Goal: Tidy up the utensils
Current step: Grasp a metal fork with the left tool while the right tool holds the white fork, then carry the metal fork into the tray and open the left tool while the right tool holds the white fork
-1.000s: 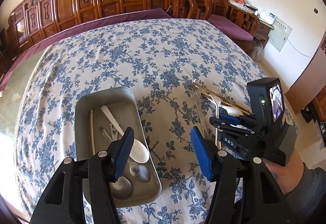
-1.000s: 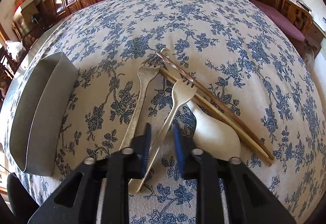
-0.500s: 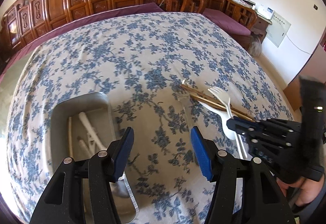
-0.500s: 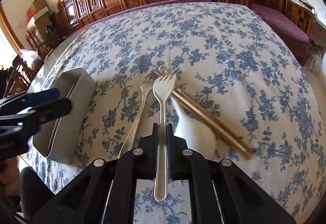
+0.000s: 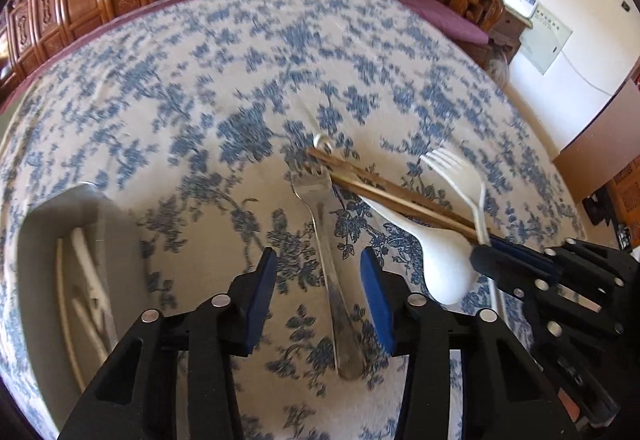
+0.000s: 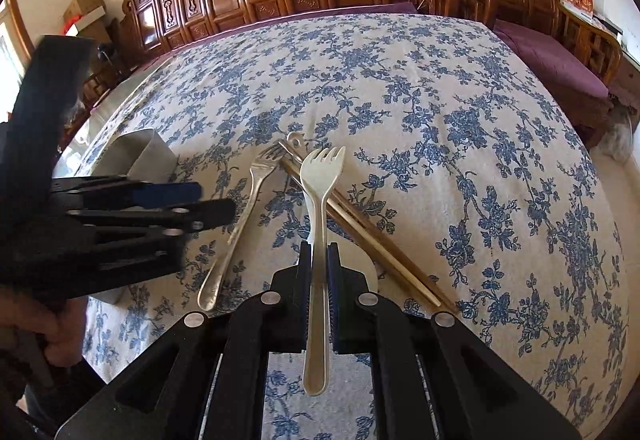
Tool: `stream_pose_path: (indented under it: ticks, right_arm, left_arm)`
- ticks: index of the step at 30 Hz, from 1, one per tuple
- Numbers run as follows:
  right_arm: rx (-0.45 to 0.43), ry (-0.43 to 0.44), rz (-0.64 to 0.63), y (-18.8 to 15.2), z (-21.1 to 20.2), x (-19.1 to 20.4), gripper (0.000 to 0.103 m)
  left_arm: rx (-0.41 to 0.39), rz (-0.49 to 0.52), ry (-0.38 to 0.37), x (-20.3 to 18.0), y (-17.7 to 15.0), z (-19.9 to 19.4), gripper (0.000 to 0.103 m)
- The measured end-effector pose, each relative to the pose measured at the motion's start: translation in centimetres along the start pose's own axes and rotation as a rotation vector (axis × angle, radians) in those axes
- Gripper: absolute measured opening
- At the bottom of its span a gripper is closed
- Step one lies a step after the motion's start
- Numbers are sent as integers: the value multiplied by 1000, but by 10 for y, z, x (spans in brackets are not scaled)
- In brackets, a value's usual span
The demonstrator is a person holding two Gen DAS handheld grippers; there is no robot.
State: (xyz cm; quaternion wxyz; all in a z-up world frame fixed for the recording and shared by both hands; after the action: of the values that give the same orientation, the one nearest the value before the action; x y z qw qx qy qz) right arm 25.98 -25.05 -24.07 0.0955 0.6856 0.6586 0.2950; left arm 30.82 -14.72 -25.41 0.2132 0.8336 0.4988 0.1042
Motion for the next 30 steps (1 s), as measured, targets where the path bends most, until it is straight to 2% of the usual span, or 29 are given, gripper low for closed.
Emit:
stream_pose_path:
  ticks: [8, 11, 13, 19, 30]
  right_arm:
    - [-1, 8, 18, -2, 1, -7, 9]
    - [-7, 9, 20, -1, -1, -8, 9]
    - [-10, 10, 19, 0, -2, -7, 9]
    - [-17, 14, 10, -3, -8, 0, 9]
    - [-34, 24, -10, -10, -26, 26, 9]
  left_arm:
    - [63, 7, 26, -5, 0, 26, 28]
    - [71, 11, 47, -5, 2, 28, 21]
    - [76, 11, 47, -4, 2, 28, 8]
    - [89, 11, 47, 1, -6, 20, 6]
    - [33, -1, 54, 10, -25, -26, 6]
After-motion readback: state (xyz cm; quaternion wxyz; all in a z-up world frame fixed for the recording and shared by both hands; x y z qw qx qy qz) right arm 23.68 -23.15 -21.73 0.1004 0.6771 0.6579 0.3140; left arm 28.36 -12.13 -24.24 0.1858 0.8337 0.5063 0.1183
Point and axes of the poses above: each gripper's, at about its wrist camera, not at the fingertips, and z roughly the way its jaws point, x to its left, y to its top, the point moved 5 cm from there along z, roughly the way its jaws point, and after that the axes turned 10 degrees about z, right-handed, at the moved point
